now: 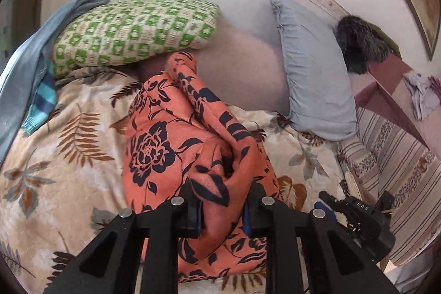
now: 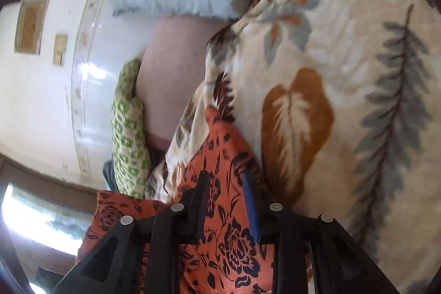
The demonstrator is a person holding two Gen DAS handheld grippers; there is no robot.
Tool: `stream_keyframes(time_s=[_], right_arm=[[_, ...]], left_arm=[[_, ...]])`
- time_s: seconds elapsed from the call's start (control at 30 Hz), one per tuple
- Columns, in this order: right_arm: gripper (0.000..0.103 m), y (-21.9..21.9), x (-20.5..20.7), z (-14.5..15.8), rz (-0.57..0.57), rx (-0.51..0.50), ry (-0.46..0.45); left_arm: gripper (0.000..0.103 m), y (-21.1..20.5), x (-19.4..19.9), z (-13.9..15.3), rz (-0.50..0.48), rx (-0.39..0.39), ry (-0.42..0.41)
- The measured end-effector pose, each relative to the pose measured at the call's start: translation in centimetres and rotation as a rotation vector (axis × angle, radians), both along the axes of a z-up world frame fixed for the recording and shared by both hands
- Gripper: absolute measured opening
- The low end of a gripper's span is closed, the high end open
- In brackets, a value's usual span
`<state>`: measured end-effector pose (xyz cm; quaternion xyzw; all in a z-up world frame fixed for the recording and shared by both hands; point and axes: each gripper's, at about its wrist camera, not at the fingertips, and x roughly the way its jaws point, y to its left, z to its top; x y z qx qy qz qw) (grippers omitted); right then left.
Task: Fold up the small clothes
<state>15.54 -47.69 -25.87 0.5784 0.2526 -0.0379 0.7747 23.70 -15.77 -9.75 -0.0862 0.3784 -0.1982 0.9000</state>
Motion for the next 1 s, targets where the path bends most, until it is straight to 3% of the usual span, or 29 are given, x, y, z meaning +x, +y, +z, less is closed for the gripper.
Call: stream_keyframes(time_s=[0.17, 0.27, 0.3, 0.4, 0.57, 0.63, 0.67, 0.73, 0.83, 0.9, 1.0], right_arm=[[0.028, -5.4, -3.9, 2.5, -0.152, -0.016, -0.074], [0.028, -6.9, -4.2, 2.9, -0.18, -0.038, -0.07], [0.028, -7.1, -3.9, 2.8, -0.177, -0.044, -0.059], [0.028, -7.1, -2.6, 2.1, -0.135, -0.023, -0.035], [0.031, -6.4, -2.1, 1.6, -0.096, 0.018, -0.031], [0.043, -6.0, -3.0, 1.9, -0.063, -0.001, -0.025], [0.062, -5.8, -4.0, 2.1, -0.032, -0.021, -0.029], [0.067, -5.8, -7.1, 2.7, 0.023, -0.066, -0.054], [0.067, -6.3, -14.0, 3.2, 0.068, -0.12, -0.045], [0.067, -7.0, -19.2, 4.1, 0.049, -0.16, -0.022], [0.067, -8.4, -26.8, 5.6, -0.029, -0.18, -0.017]], left_arm=[[0.022, -11.8, 0.5, -6.4, -0.166, 0.128, 0.059], [0.021, -15.6, -0.6, -11.7, -0.206, 0.216, 0.121], [0.021, -15.9, -1.1, -12.7, -0.214, 0.247, 0.095], [0.022, -15.5, -2.9, -11.9, -0.253, 0.296, -0.009], [0.028, -13.5, -2.3, -9.9, -0.319, 0.221, 0.08], [0.029, -13.0, -3.3, -8.5, -0.369, 0.201, 0.062], [0.029, -12.9, -3.9, -7.6, -0.398, 0.199, 0.035], [0.036, -12.7, -5.0, -5.6, -0.428, 0.21, -0.052], [0.063, -11.8, -5.1, -3.2, -0.353, 0.236, -0.165], [0.065, -11.2, -3.7, -2.8, -0.252, 0.283, -0.174], [0.065, -9.9, -1.0, -3.6, -0.096, 0.34, -0.117]])
